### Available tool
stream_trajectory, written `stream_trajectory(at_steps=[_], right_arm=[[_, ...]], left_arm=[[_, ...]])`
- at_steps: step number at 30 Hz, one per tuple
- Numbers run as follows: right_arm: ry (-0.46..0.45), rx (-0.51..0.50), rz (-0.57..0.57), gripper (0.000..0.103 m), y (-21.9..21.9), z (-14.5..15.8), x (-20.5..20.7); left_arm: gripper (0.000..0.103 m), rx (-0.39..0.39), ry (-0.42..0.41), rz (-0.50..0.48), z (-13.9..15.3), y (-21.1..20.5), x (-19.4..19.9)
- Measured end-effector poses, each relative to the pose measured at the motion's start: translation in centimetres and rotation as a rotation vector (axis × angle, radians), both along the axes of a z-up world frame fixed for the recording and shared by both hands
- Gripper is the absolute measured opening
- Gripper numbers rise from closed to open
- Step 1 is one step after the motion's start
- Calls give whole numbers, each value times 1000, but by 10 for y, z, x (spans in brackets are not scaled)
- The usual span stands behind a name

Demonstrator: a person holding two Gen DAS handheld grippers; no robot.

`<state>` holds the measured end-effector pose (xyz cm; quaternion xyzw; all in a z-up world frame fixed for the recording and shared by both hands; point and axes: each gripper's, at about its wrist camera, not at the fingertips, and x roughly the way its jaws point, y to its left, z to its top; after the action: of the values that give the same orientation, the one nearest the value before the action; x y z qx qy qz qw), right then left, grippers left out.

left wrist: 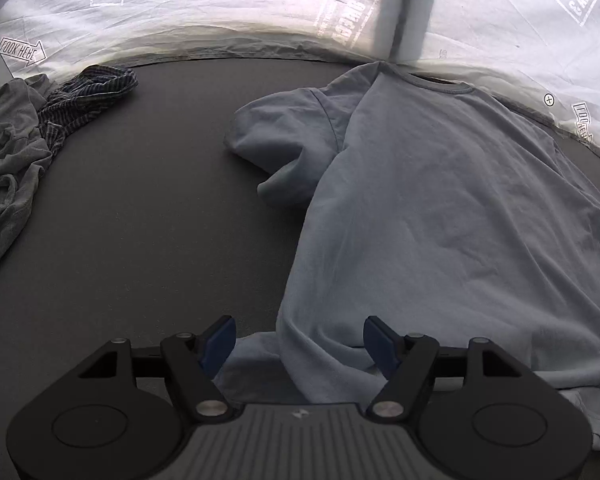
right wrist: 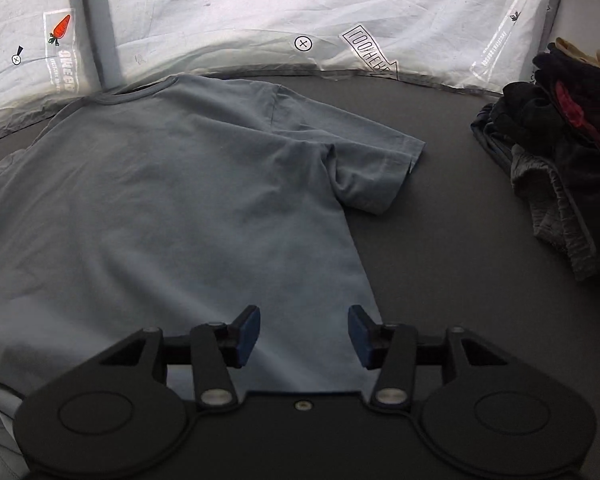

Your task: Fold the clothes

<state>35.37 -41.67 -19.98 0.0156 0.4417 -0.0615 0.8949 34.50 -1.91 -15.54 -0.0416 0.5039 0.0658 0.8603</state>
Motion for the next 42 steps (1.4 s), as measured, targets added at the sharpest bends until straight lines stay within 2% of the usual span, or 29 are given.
stream_trajectory(at_steps=[5, 11, 14, 18, 24, 29, 30, 31, 32, 34, 35, 36, 37, 42], right_arm=[[7, 51, -57, 53, -13, 3, -47], [14, 78, -120, 57, -21, 6, -80], [27, 90, -150, 57, -24, 3, -94], [49, 118, -196, 60, -28, -2, -110], [72, 188, -242, 60, -25, -12, -127], [60, 233, -264, 61, -23, -17, -134], [52, 237, -266, 60, -23, -17, -135], [45, 240, -267, 60, -23, -17, -136], [38, 244, -269, 57, -22, -18, -137], [19, 266, -265, 42, -22, -18, -140], [12, 282, -257, 25, -23, -18, -141], [11, 293, -244, 11, -22, -17, -141], [-2, 292, -229, 8, -22, -14, -142], [-126, 319, -158, 7, -28, 16, -154]], left_arm=[[73, 28, 6, -22, -9, -11, -30], [74, -6, -22, -20, -3, -4, -43], [78, 12, -45, -64, 1, -4, -50], [78, 33, -72, -137, 3, -8, -58], [80, 100, -104, -297, -5, -29, -62], [77, 124, -110, -329, -17, -34, -55], [71, 124, -114, -327, -18, -34, -54], [61, 123, -122, -324, -19, -33, -53], [57, 119, -125, -323, -19, -31, -52], [29, 98, -124, -310, -18, -26, -49], [23, 86, -123, -298, -16, -23, -48], [19, 74, -128, -285, -13, -20, -48], [18, 67, -142, -270, -8, -17, -49], [13, 48, -208, -213, 25, -3, -57]])
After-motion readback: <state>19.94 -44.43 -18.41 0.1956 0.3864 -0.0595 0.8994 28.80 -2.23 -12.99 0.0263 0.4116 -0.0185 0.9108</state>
